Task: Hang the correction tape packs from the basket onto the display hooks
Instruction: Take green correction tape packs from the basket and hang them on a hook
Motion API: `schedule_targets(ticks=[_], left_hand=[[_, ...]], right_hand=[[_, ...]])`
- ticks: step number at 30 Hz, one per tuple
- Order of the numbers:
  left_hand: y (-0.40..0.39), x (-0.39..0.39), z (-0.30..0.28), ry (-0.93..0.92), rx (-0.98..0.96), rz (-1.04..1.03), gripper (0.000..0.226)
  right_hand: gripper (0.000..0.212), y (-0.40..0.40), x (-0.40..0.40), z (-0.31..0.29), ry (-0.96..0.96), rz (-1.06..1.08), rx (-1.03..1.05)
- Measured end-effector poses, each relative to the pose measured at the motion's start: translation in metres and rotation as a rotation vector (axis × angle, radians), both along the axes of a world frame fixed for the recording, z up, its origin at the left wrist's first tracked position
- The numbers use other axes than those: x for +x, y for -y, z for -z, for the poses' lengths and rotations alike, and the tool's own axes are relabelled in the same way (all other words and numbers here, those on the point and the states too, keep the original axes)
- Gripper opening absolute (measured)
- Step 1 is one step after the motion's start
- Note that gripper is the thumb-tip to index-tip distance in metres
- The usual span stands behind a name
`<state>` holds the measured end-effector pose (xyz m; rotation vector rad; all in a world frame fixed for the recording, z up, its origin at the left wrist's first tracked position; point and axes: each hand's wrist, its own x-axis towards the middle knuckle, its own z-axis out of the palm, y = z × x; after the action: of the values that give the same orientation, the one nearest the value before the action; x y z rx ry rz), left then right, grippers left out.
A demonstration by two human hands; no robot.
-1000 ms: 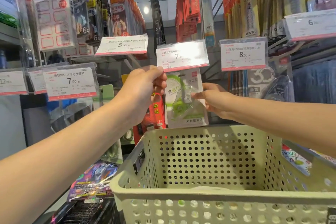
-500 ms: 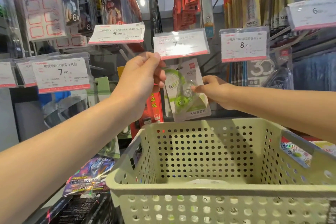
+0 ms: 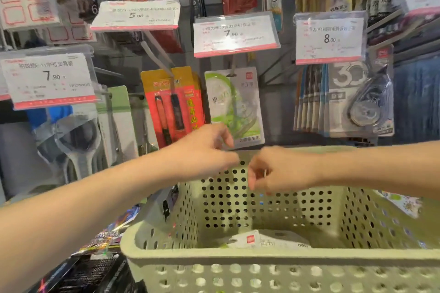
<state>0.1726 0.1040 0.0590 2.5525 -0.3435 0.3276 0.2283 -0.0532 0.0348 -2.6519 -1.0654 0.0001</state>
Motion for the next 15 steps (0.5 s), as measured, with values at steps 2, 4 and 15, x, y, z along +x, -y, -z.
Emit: schedule_targets(ticks=[2, 4, 15], left_hand=[[0.002, 0.003, 0.007, -0.102, 0.106, -0.017, 0.020], [0.004, 0.006, 0.014, -0.197, 0.190, -0.028, 0.024], [-0.003, 0.011, 0.027, -0.250, 0.348, -0.080, 0.030]], right_hand=[[0.013, -0.009, 0.008, 0.017, -0.083, 0.009, -0.137], [0.018, -0.018, 0.013, 0.034, -0.163, 0.012, -0.231], [0.015, -0.048, 0.024, 0.075, -0.346, 0.031, -0.425]])
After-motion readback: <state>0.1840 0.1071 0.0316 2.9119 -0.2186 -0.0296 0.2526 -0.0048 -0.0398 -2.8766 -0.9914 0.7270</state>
